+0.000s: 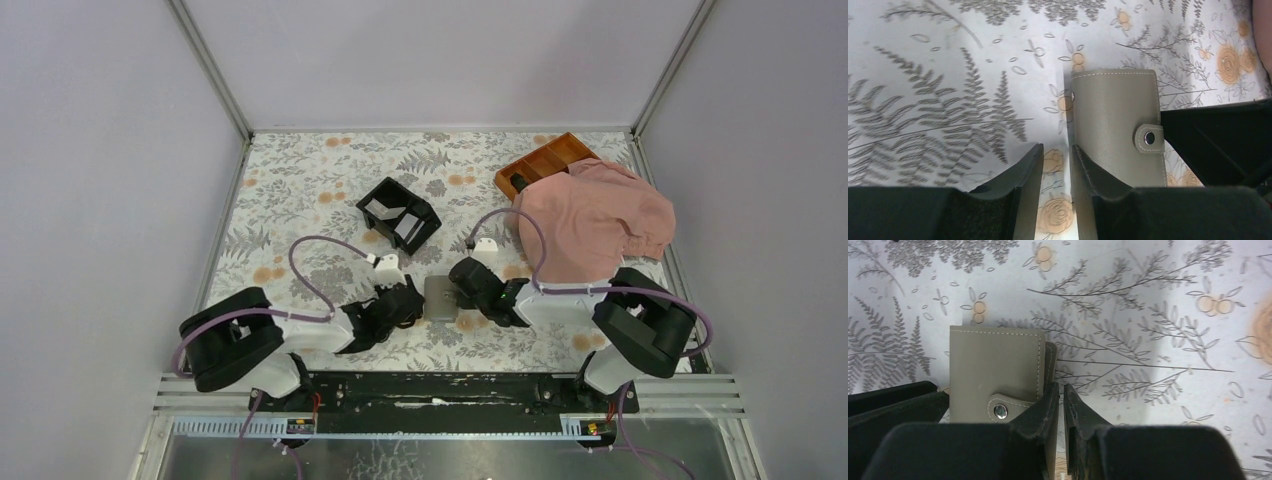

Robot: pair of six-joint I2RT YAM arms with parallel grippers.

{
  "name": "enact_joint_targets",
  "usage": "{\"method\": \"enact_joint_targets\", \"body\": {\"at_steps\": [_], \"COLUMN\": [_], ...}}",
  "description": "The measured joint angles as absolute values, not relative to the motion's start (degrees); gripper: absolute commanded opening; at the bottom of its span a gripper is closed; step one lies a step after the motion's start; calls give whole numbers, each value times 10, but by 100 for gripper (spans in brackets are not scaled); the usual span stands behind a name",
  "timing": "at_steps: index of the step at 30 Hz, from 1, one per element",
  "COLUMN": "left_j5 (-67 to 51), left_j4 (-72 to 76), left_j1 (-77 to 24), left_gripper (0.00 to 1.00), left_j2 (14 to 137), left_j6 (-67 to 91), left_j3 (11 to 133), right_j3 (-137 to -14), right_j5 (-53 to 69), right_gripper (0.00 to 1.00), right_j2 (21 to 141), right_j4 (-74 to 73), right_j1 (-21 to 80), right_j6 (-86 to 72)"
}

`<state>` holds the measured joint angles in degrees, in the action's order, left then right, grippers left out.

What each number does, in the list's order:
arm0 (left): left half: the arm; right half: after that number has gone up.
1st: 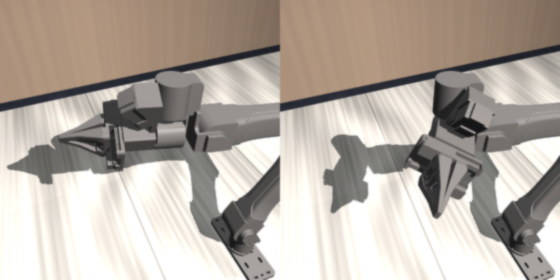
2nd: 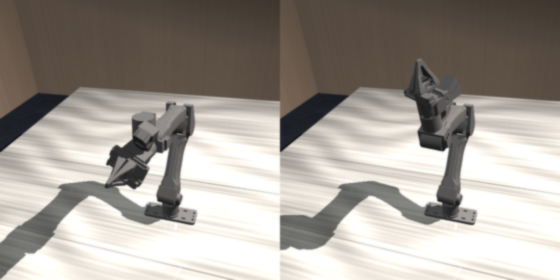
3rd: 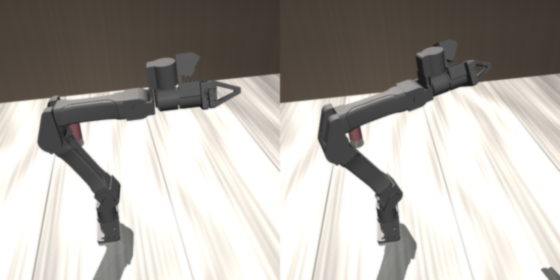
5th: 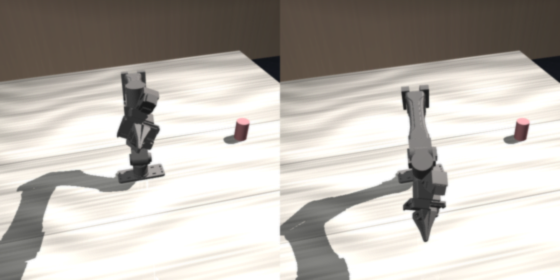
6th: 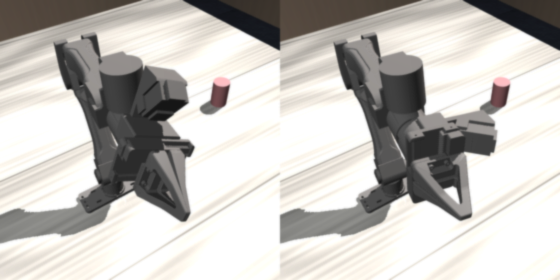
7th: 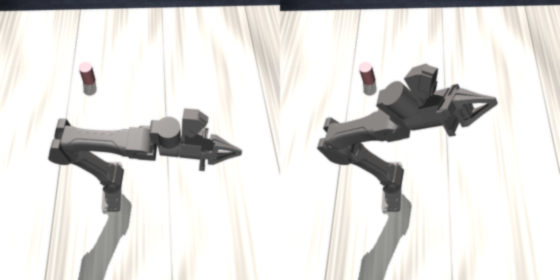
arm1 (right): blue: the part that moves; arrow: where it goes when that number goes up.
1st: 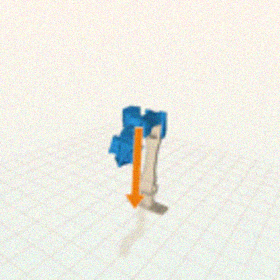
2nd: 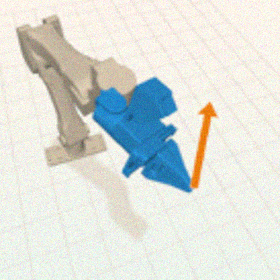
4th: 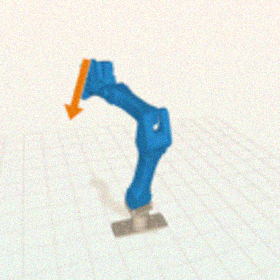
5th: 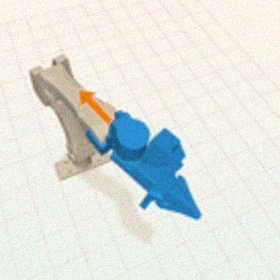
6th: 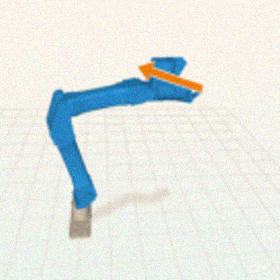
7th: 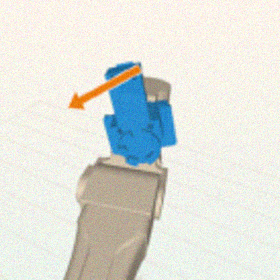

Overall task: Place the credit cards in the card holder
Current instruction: Move the card holder to the center of the board, then reset both arms

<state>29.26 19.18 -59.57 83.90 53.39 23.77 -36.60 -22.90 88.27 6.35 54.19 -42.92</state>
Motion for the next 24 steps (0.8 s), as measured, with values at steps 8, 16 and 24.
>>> {"method": "enact_joint_targets", "body": {"at_steps": [8,16,24], "left_j5": [317,372,411], "left_j4": [113,-3,-53], "left_j1": [-591,-591,-555], "left_gripper": [38,48,78], "left_j2": [764,644,572], "left_j6": [550,553,485], "left_j3": [211,217,267], "right_j3": [-380,-380,-369], "right_j5": [-227,-276,-325], "right_gripper": [31,40,75], "right_j2": [893,840,738], "right_j4": [62,4,10], "right_j1": [561,557,494], "right_j6": [-435,-383,-293]}}
